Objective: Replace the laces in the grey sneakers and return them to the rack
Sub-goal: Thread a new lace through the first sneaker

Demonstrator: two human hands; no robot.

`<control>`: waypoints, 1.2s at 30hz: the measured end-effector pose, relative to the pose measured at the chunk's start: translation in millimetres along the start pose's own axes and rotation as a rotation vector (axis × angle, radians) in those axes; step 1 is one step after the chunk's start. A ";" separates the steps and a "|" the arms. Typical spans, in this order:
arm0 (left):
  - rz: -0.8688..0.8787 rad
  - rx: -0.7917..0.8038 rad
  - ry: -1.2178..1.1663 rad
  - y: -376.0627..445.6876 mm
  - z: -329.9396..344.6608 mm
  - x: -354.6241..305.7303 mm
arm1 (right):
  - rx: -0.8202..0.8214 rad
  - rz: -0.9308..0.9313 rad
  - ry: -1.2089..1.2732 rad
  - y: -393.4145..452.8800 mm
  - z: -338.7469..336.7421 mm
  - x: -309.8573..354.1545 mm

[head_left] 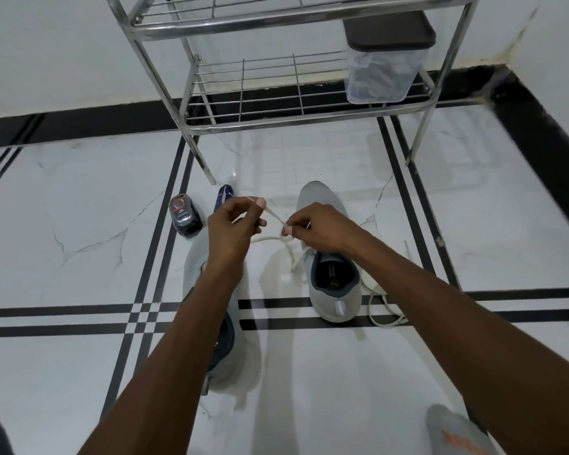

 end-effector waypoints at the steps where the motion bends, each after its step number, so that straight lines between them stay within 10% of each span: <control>1: -0.027 0.006 -0.093 -0.8 4.5 0.8 | -0.043 0.020 0.022 -3.3 -6.7 -5.7; 5: -0.024 0.064 -0.095 -4.3 25.8 -2.5 | -0.293 0.175 0.122 -32.5 -44.5 -48.5; 20: 0.236 0.327 0.592 -35.0 95.1 22.1 | -0.369 0.084 -0.248 -68.1 -13.6 -56.2; 28: 0.277 0.325 0.748 -42.1 102.0 13.6 | -0.246 0.399 0.537 -66.6 -6.5 -109.0; 36: 0.300 0.315 0.865 -48.2 110.7 13.6 | -0.180 0.408 0.649 -66.0 -1.4 -110.1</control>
Point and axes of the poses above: each hand's wrist, its own y-axis towards the middle knuckle, its own z-axis out of the palm, x = y × z, the point moved 9 cm from there along y, towards the middle knuckle, and after that the axes turned 8 degrees about -y, right-handed, at the moved point
